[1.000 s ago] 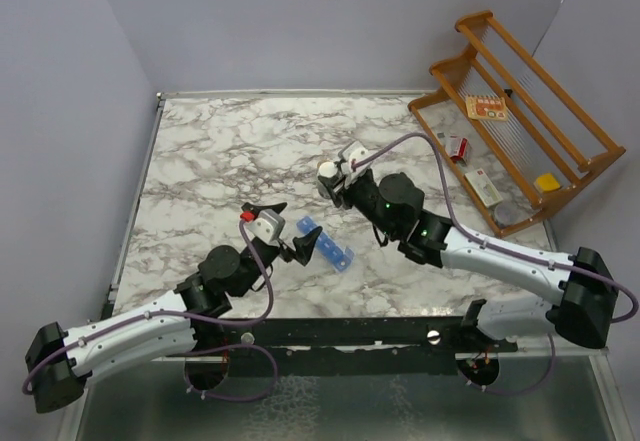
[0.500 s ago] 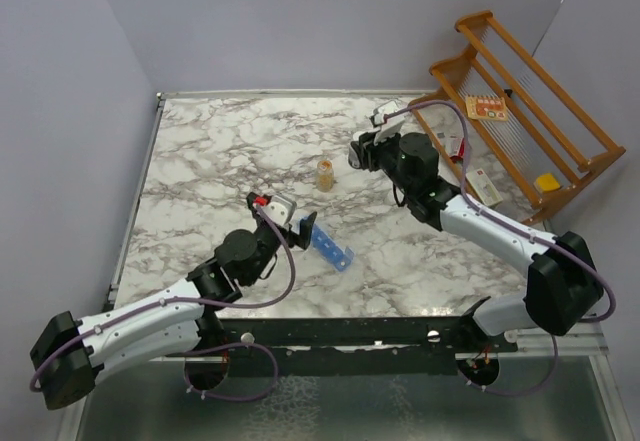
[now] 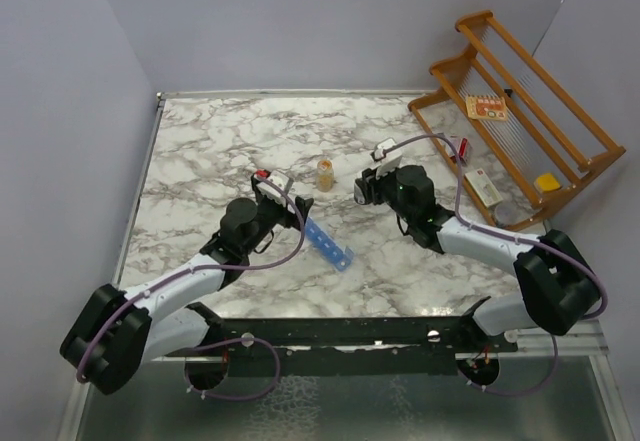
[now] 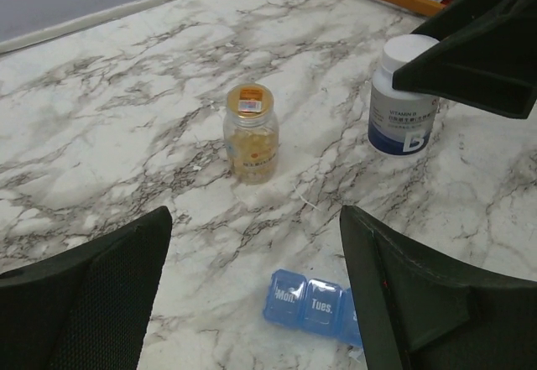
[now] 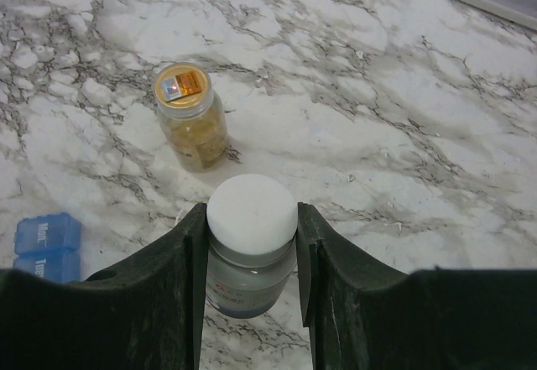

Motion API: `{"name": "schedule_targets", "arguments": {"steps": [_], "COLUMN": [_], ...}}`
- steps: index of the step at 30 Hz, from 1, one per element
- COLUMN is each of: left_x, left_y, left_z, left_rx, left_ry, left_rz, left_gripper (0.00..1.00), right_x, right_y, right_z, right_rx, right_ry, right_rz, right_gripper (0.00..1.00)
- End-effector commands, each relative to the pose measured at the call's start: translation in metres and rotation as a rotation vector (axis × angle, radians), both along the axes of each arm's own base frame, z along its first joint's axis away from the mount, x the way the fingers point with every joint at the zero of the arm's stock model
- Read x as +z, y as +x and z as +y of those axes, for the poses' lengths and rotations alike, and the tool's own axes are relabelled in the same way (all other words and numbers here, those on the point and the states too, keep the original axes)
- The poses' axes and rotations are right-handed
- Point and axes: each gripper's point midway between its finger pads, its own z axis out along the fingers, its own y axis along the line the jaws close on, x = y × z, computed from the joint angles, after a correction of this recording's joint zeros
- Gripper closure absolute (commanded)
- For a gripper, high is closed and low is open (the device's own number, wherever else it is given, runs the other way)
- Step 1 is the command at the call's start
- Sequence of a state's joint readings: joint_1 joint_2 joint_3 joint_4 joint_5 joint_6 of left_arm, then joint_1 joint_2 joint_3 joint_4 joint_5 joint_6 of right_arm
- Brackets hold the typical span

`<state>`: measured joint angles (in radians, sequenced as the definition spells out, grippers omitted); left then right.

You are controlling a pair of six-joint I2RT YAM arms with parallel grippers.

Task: Sort the pills into containers
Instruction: Place the pill bottle at the center of the board.

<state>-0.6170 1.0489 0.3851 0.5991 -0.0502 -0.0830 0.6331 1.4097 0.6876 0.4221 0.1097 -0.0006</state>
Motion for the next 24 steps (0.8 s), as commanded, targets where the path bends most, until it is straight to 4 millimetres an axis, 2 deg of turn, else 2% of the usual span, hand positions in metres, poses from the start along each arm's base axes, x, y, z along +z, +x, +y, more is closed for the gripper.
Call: {"name": "schedule_targets", "arguments": {"steps": [1, 4, 9, 12, 19, 24], "left_x": [0.025, 0.026, 0.033, 0.031, 0.025, 0.021], "left_y": [0.006, 0.016, 0.031, 0.038, 0.037, 0.035], "left_z": [-0.021, -0.02, -0.014, -0.008, -0.008, -0.008], "left_rx": [-0.126, -0.133, -0.135, -0.123, -0.145, -0.153], "left_ry": [-0.019, -0.032, -0.093, -0.121, -0.132, -0.13], "left_rz": [-0.115, -0.123, -0.137, -0.123, -0.117, -0.116], "left_gripper": [0.17, 0.11, 0.11, 0.11, 0.11, 0.11], "right_x": [0.013, 0.004, -0.009, -0.019, -0.035, -0.034], "right_y": [0.006, 0.005, 0.005, 0.004, 0.006, 0.008], "right_z": [-0.001, -0.007, -0.017, -0.018, -0.018, -0.018], "right_rx": [-0.039, -0.064, -0.108, -0.115, -0.115, -0.115], "right_ry": [0.07, 0.074, 0.086, 0.095, 0.092, 0.106], "right_rz": [-0.061, -0.065, -0.094, -0.084, -0.111, -0.146], "right_gripper": [0.99, 0.99, 0.99, 0.99, 0.99, 0.99]}}
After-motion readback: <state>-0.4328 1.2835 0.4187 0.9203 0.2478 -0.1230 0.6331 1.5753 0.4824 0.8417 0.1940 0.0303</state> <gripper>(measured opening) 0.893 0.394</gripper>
